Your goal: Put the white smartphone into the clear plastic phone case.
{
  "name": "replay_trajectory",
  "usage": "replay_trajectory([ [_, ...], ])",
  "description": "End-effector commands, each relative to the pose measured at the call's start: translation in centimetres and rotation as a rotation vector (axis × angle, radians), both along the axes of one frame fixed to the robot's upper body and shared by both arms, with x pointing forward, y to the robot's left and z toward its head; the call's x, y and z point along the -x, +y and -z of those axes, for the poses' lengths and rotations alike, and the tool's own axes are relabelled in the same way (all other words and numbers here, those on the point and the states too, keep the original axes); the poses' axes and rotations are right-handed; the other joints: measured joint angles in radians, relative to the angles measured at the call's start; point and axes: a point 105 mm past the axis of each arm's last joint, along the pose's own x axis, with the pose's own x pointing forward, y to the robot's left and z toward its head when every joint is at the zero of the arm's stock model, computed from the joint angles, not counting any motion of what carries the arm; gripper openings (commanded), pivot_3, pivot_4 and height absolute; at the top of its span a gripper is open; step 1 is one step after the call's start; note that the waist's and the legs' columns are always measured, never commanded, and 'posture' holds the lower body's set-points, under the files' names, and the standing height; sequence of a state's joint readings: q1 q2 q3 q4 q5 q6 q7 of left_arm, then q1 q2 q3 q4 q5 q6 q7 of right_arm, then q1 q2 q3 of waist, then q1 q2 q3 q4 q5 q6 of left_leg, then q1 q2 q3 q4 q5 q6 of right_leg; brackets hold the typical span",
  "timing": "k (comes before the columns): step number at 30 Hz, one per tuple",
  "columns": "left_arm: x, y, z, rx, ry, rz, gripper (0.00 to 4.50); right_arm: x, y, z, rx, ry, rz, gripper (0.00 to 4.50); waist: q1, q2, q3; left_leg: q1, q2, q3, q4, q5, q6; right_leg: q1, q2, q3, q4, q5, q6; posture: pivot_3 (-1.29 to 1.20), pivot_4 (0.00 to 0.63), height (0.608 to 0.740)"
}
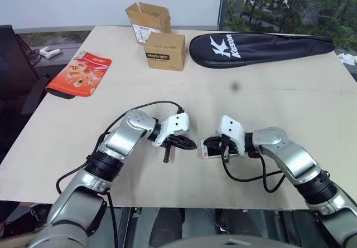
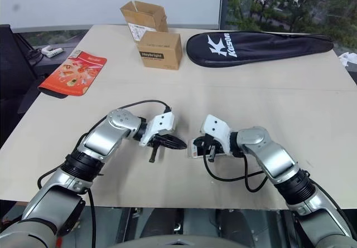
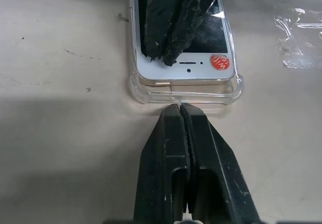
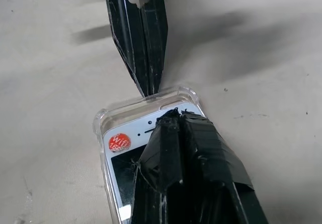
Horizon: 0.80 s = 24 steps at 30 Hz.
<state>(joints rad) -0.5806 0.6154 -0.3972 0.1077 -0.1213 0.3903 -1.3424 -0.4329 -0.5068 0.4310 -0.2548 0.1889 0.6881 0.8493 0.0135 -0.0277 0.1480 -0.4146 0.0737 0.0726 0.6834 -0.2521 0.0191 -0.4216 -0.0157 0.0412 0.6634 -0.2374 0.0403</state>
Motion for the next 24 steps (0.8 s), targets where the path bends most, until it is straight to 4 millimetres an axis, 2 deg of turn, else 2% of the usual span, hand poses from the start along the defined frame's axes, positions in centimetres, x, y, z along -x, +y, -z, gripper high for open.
replay_trajectory([
  [1, 0.2, -0.2, -0.3, 0.011, -0.014, 0.001, 0.0, 0.8, -1.0, 2.7, 0.124, 0.11, 0.044, 0.09, 0.0, 0.0, -0.001, 0.0, 0.0, 0.0, 0.0, 0.0, 0.0, 0.0, 0.0, 0.0, 0.0, -0.001, -0.001, 0.0, 0.15, 0.732],
  [4, 0.2, -0.2, -0.3, 0.01, -0.013, -0.001, 0.0, 0.4, -0.9, 2.4, 0.122, 0.081, 0.068, 0.09, 0.0, 0.0, -0.001, 0.0, 0.0, 0.0, 0.0, 0.0, 0.0, 0.0, 0.0, 0.0, 0.0, -0.001, -0.001, 0.0, 0.15, 0.732],
  [6, 0.2, -0.2, -0.3, 0.01, -0.012, -0.001, 0.0, 0.2, -0.6, 1.1, 0.07, 0.06, 0.067, 0.09, 0.0, 0.0, -0.001, 0.0, 0.0, 0.0, 0.0, 0.0, 0.0, 0.0, 0.0, 0.0, 0.0, -0.001, -0.001, 0.0, 0.15, 0.732],
  [9, 0.2, -0.2, -0.3, 0.01, -0.013, 0.0, 0.0, 1.0, -0.6, -1.6, -0.025, 0.041, 0.031, 0.09, 0.002, 0.0, -0.001, 0.0, 0.0, 0.0, 0.0, 0.0, 0.0, 0.0, 0.0, 0.0, 0.0, -0.001, -0.001, 0.0, 0.15, 0.732],
  [13, 0.1, -0.3, -0.4, 0.013, -0.018, -0.001, 0.0, 2.2, -1.6, -4.5, -0.1, 0.041, 0.02, 0.09, 0.0, 0.001, -0.001, -0.001, 0.0, 0.0, 0.0, 0.0, 0.0, 0.0, 0.0, 0.0, -0.001, 0.0, 0.001, 0.0, 0.15, 0.732],
  [17, 0.1, -0.5, -0.3, 0.018, -0.02, 0.003, 0.0, 3.5, -3.6, -7.0, -0.149, 0.045, 0.024, 0.09, 0.002, 0.001, -0.001, -0.001, 0.0, -0.001, 0.0, 0.0, 0.0, 0.0, 0.0, -0.001, -0.001, 0.001, 0.001, 0.0, 0.15, 0.732],
  [20, 0.1, -0.8, -0.3, 0.025, -0.024, 0.005, 0.0, 3.2, -6.1, -7.2, -0.115, 0.049, 0.115, 0.09, 0.002, 0.001, -0.001, -0.002, 0.0, -0.001, 0.0, 0.0, 0.0, 0.0, -0.001, -0.001, -0.001, -0.001, -0.001, 0.0, 0.15, 0.732],
  [24, 0.1, -1.1, -0.2, 0.033, -0.026, 0.009, 0.0, 2.6, -10.7, -4.8, 0.059, 0.059, 0.249, 0.09, 0.001, 0.001, 0.0, -0.002, -0.001, 0.0, 0.0, -0.001, 0.001, 0.0, -0.002, -0.001, -0.002, -0.001, -0.001, 0.0, 0.15, 0.732],
])
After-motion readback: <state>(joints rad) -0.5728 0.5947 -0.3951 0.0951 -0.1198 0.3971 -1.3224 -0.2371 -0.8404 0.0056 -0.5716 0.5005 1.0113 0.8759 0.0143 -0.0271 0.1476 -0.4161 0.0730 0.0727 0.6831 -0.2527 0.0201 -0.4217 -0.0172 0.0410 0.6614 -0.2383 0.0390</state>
